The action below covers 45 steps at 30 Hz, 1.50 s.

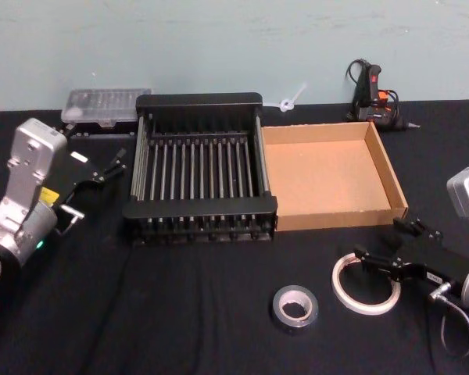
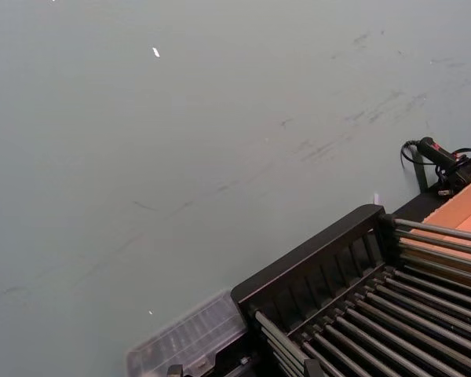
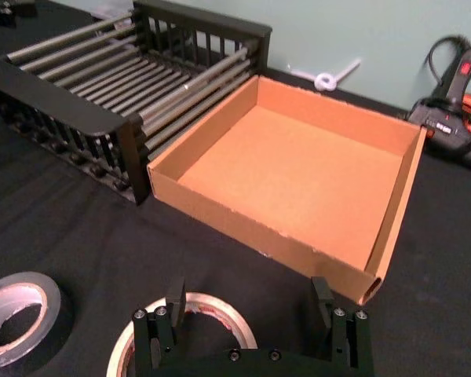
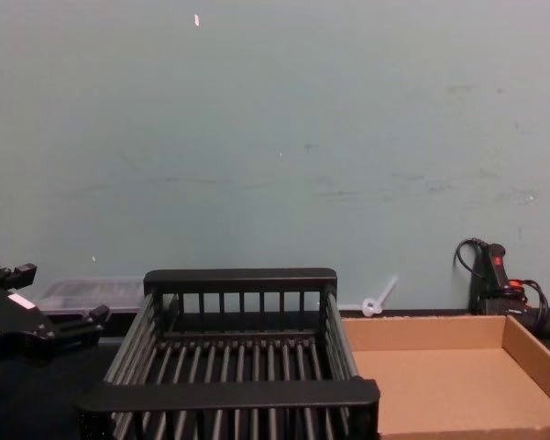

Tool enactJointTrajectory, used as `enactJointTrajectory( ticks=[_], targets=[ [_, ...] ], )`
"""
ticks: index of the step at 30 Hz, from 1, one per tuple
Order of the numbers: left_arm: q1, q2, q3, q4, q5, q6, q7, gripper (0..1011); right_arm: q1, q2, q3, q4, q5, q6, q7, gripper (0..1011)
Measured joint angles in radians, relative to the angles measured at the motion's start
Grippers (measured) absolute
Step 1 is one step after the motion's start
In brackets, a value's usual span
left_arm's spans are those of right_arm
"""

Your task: Pick up the white tape and place it into the black box , Pick up the silver tape and place it into the brown box.

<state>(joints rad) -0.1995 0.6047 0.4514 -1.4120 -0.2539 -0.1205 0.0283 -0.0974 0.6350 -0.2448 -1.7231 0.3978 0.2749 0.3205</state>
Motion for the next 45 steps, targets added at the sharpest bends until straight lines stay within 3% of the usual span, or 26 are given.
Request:
enactJointTrajectory(
  ticks=[20, 45],
  targets=[
    [0.0, 0.0, 0.0, 0.0, 0.0, 0.0, 0.0, 1001, 0.021, -0.016, -0.016, 0.028, -0.047, 0.076, 0.024, 1002],
    [0.0, 0.0, 0.0, 0.0, 0.0, 0.0, 0.0, 1001, 0.039, -0.032, -0.02, 0.07, -0.072, 0.088, 0.049, 1002]
  ],
)
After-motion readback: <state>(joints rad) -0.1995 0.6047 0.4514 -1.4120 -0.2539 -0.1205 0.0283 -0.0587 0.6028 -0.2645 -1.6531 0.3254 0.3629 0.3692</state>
